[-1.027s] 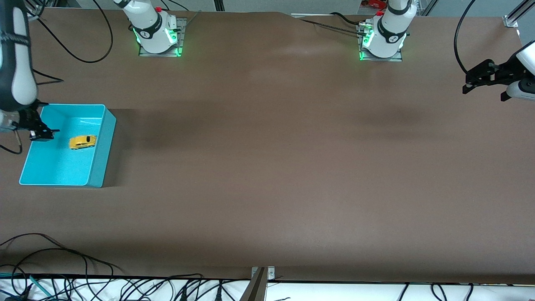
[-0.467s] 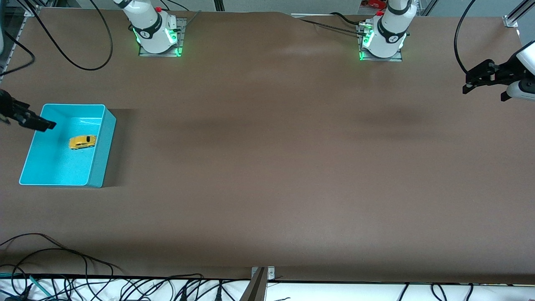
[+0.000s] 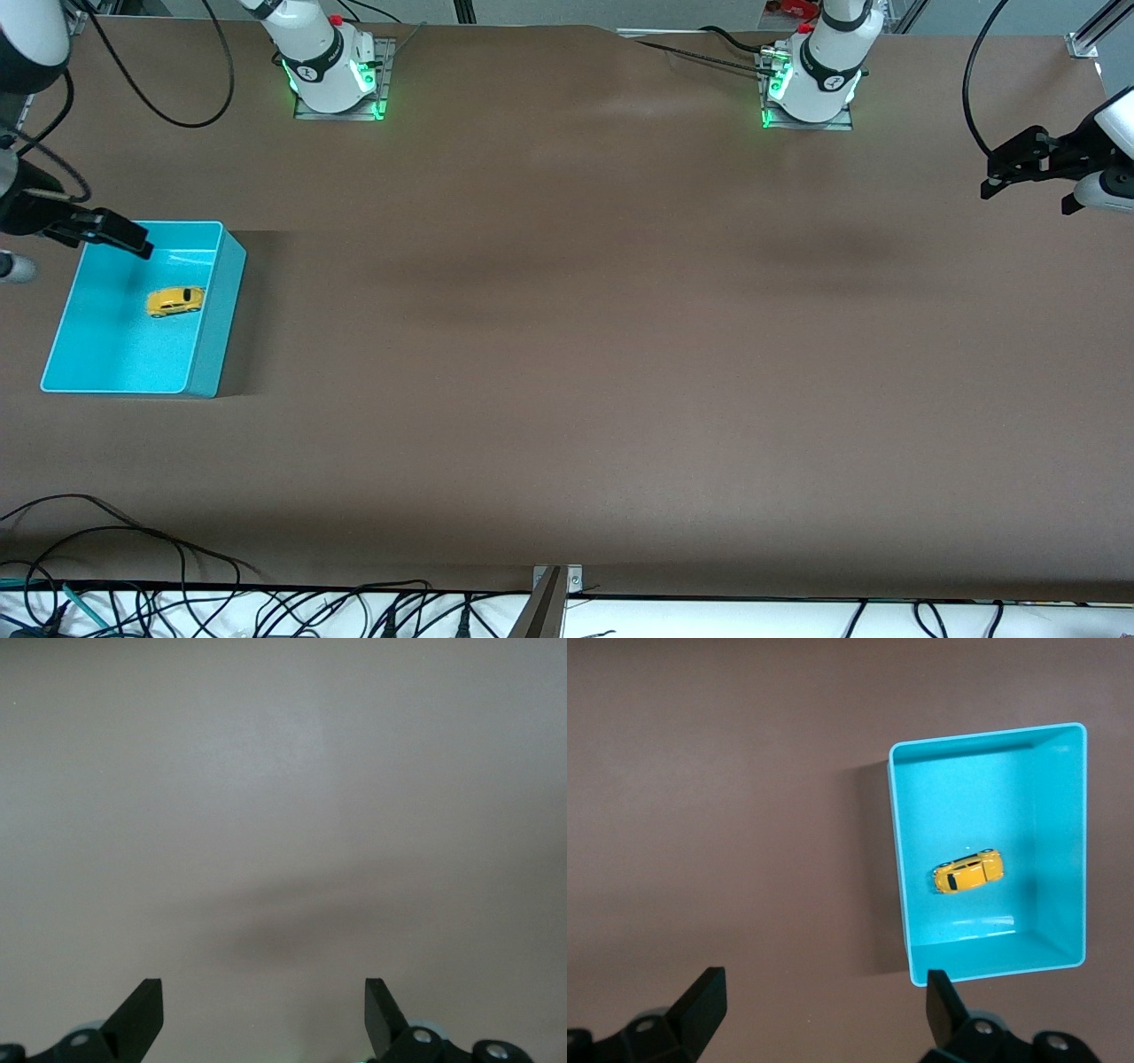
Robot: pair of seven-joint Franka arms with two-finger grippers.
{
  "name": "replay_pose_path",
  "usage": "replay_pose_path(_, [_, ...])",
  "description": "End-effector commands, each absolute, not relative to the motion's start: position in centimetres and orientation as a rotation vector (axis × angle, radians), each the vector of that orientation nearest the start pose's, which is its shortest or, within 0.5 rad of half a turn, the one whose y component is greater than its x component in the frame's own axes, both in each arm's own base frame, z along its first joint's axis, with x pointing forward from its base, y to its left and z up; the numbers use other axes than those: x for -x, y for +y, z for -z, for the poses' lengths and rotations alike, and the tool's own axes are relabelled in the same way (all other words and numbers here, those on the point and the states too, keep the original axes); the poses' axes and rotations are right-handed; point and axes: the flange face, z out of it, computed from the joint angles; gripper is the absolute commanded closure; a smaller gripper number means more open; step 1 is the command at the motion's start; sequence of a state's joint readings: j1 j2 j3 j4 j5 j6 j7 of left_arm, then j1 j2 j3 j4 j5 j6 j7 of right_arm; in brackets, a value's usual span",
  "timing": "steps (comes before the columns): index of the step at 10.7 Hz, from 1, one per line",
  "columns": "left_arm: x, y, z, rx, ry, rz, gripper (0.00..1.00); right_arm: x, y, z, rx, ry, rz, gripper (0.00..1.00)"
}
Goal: Wind up and store yellow beetle car
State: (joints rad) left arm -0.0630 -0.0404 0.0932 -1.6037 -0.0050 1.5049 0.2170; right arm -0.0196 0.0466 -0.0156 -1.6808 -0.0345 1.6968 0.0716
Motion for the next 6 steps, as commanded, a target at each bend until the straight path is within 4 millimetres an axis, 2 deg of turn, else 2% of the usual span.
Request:
replay_pose_path(1, [-53.6, 1.8, -63.0, 3.138, 0.263, -0.106, 0.00, -55.4, -2.0, -57.3, 3.163, 0.061, -0.053, 0.00])
replay_pose_path(2, [-53.6, 1.7, -63.0, 3.138, 0.253, -0.108, 0.00, -54.6, -2.2, -58.0, 3.161, 0.066, -0.126, 0.00])
replay_pose_path(4, [-53.4, 1.6, -63.0, 3.141, 0.152, -0.125, 0.00, -54.5, -2.0, -59.6, 3.162, 0.060, -0.124, 0.00])
replay_pose_path(6, [-53.4, 1.4, -63.0, 3.143, 0.099, -0.128, 0.00, -54.4, -1.7, -59.7, 3.162, 0.031, -0.129, 0.00])
